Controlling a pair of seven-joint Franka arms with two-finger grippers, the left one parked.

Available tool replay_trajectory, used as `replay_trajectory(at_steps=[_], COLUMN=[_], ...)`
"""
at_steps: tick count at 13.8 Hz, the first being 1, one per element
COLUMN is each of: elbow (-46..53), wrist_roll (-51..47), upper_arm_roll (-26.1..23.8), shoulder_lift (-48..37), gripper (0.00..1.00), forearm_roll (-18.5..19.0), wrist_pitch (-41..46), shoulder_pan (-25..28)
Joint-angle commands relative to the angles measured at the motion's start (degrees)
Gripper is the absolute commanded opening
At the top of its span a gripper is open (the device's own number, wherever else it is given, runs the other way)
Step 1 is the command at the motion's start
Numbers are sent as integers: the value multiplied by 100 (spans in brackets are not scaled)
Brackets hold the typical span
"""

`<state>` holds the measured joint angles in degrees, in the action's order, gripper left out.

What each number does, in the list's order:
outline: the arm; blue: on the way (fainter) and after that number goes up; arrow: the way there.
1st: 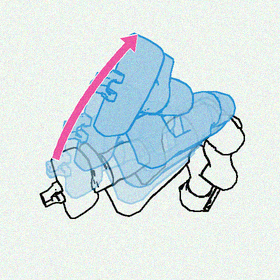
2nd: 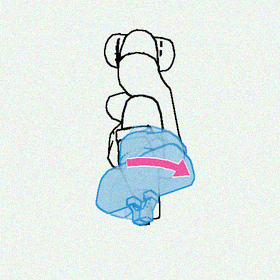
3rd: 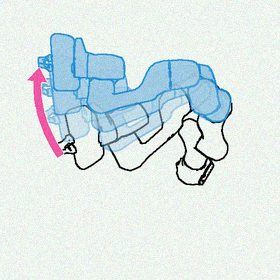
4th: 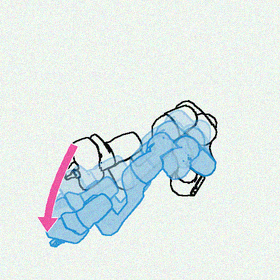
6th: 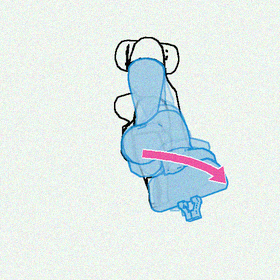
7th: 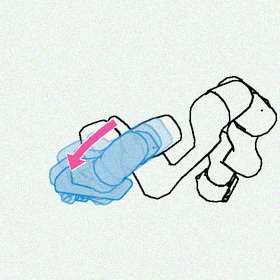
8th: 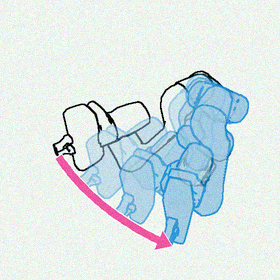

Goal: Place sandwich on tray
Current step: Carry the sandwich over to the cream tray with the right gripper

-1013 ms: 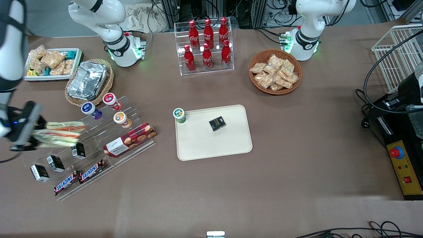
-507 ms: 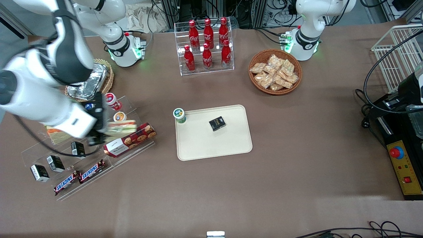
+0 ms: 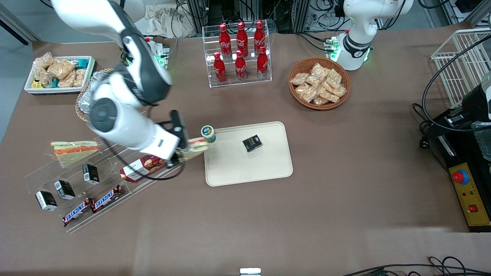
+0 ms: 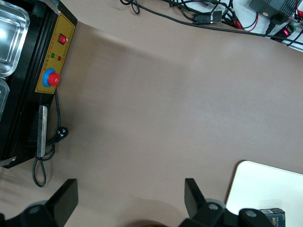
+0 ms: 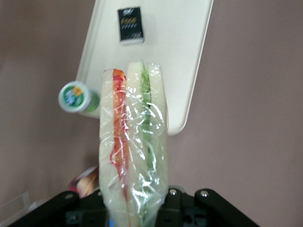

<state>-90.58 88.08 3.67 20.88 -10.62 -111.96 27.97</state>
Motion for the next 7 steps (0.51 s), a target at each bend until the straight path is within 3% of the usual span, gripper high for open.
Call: replay_trajectory(at_steps=[1,7], elbow=[49,67], wrist_roll=[-464,-1459], upper_arm_roll=[90,90], shoulder_lift=[494,1566], gripper=[0,0], forearm_roll=[-160,-143], wrist_pitch=[-703,-2127], shoulder_pan=[524,1219])
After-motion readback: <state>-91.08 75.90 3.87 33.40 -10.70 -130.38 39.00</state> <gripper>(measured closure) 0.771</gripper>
